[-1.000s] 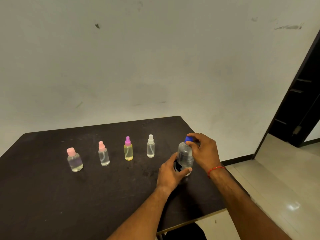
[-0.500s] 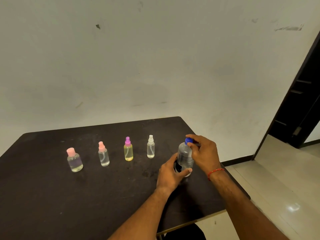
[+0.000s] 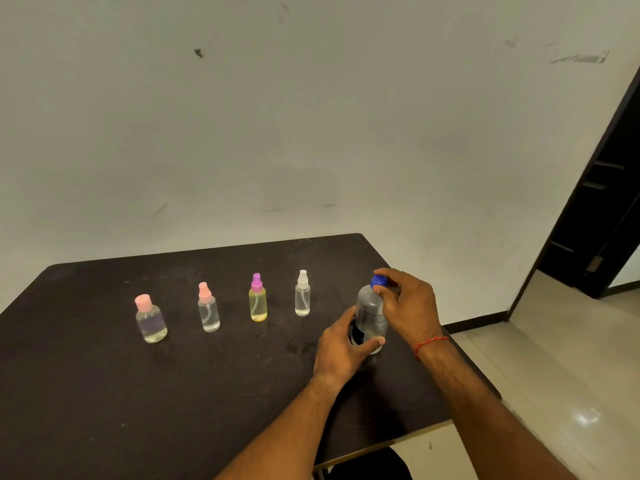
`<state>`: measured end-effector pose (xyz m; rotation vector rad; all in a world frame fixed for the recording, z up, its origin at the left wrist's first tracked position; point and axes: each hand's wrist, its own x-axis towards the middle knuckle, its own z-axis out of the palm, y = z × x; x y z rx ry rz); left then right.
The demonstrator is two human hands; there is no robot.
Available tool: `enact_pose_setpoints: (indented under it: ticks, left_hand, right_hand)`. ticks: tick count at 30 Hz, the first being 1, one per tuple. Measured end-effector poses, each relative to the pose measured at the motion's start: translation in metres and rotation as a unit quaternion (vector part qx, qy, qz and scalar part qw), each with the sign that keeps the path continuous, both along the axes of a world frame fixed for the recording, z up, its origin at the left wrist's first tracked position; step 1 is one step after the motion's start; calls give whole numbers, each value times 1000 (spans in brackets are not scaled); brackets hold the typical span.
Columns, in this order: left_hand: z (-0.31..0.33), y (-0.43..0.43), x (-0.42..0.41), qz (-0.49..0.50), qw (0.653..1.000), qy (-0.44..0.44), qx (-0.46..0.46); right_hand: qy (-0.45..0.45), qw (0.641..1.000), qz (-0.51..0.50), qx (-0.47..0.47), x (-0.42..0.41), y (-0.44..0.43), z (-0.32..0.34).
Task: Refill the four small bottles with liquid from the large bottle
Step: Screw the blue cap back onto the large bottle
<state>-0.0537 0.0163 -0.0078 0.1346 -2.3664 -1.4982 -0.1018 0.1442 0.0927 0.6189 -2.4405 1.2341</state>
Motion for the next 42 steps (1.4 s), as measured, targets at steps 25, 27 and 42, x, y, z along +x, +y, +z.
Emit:
enact_pose_setpoints:
  ticks: [25,27,42]
  left_hand:
    - [-1,-1,-1,7,1000,-13,-8]
    - [-1,-1,-1,9,1000,-15,-9]
    - [7,0,21,7,998,-65,18]
  right_hand:
    - [6,999,-37,-5,-4,-2,2]
    - [8,999,-44,-6,-2,-4,1]
    - [-13,998,-58,-4,11,-8,5]
